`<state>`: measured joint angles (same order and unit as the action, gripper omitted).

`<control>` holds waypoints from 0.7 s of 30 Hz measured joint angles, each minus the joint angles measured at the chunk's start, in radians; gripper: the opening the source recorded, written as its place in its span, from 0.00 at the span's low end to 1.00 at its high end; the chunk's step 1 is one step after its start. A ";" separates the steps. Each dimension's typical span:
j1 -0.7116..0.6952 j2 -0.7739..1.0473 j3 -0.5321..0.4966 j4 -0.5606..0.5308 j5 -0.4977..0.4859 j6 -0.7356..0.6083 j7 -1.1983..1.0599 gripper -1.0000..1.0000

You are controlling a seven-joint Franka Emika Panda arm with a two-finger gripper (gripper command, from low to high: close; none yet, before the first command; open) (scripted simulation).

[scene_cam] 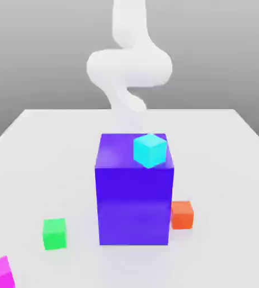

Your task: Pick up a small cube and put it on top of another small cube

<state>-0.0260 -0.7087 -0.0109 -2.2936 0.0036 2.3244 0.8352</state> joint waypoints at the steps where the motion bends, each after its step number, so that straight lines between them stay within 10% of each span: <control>1: -0.011 0.039 -0.005 0.003 0.002 0.010 0.015 0.50; 21: -0.207 0.768 -0.125 0.054 0.064 0.202 0.275 0.50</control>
<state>-0.2327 0.0593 -0.1361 -2.2392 0.0675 2.5259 1.1104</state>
